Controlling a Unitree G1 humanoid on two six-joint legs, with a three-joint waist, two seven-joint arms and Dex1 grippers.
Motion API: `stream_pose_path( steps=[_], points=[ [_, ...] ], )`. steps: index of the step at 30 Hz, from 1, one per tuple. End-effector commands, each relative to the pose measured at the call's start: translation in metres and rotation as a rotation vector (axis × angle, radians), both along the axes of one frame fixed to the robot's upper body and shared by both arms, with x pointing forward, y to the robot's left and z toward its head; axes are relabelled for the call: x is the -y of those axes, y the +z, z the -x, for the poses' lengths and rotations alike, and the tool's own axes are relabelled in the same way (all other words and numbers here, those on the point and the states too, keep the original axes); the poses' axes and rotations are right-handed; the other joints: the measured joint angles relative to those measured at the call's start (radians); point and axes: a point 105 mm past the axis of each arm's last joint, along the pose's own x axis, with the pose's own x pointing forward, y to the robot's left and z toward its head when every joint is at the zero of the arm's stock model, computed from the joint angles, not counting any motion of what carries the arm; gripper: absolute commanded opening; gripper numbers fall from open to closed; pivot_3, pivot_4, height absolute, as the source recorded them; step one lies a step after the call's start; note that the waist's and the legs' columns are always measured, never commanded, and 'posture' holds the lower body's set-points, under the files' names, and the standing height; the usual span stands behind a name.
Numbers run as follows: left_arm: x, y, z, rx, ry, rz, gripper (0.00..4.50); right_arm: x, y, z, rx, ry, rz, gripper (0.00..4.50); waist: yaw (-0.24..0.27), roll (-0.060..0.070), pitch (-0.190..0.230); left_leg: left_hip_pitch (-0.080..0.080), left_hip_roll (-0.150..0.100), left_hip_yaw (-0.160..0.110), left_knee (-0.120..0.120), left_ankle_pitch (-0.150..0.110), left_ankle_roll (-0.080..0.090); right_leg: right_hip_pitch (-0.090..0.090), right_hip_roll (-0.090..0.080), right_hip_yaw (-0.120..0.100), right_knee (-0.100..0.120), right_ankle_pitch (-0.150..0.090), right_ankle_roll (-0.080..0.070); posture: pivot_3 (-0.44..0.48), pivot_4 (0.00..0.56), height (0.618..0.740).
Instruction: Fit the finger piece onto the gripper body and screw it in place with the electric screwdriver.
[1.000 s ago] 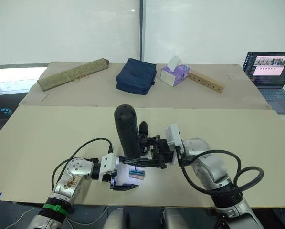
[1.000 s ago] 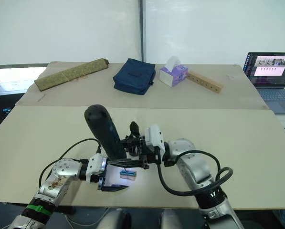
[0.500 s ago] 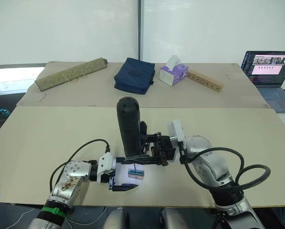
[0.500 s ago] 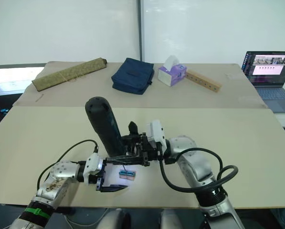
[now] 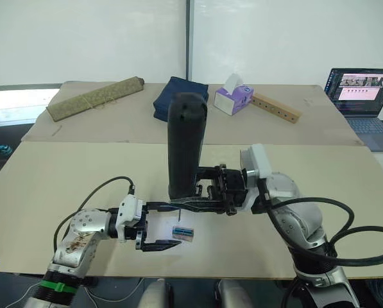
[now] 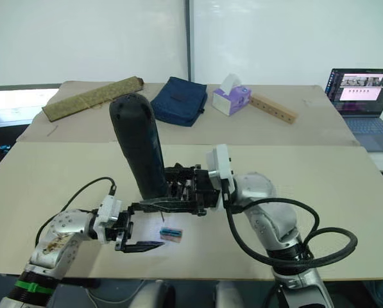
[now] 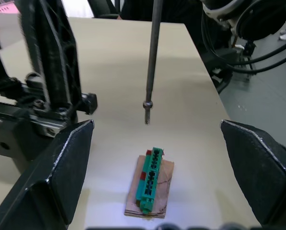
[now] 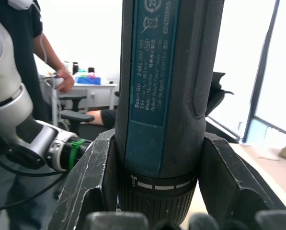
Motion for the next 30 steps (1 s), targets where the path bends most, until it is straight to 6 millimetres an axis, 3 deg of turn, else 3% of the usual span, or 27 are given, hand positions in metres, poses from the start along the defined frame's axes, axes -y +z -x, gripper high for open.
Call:
stream_pose_path(
  steps=[1, 8, 15, 20, 30],
  points=[
    [-0.011, 0.022, 0.0, 0.04, 0.038, 0.027, 4.45, 0.007, 0.026, 0.011, 0.073, 0.016, -0.062, 1.92, -0.001, -0.001, 0.001, 0.0, 0.0, 0.0, 0.0, 0.0, 0.0, 0.0, 0.0, 0.0, 0.0, 0.0, 0.0, 0.0, 0.15, 0.74],
    [-0.034, 0.032, -0.008, 0.047, 0.183, 0.074, 4.45, 0.018, 0.036, 0.012, 0.085, -0.013, -0.059, 1.92, 0.0, -0.002, 0.002, 0.0, 0.0, 0.0, 0.0, 0.0, 0.0, 0.0, 0.0, 0.0, 0.0, 0.0, 0.0, 0.0, 0.15, 0.74],
    [-0.047, 0.015, -0.027, 0.038, 0.325, 0.035, 4.45, 0.028, 0.041, 0.012, 0.096, -0.048, -0.046, 1.92, 0.002, -0.003, 0.002, -0.001, 0.0, 0.0, 0.0, 0.0, 0.0, 0.0, -0.001, 0.0, -0.001, 0.0, 0.0, 0.0, 0.15, 0.74],
    [-0.033, -0.015, -0.043, 0.015, 0.349, -0.068, 4.45, 0.037, 0.044, 0.008, 0.098, -0.09, -0.032, 1.92, 0.005, -0.003, 0.002, -0.001, -0.001, 0.0, 0.0, 0.0, 0.0, 0.0, -0.001, 0.0, -0.001, 0.0, 0.0, 0.0, 0.15, 0.74],
    [0.012, -0.033, -0.06, 0.016, 0.323, -0.106, 4.45, 0.045, 0.042, 0.004, 0.089, -0.146, 0.004, 1.92, 0.001, -0.004, 0.003, -0.004, -0.001, 0.0, 0.001, 0.0, 0.0, -0.002, 0.0, 0.0, -0.001, 0.0, 0.001, 0.0, 0.15, 0.74]
  ],
)
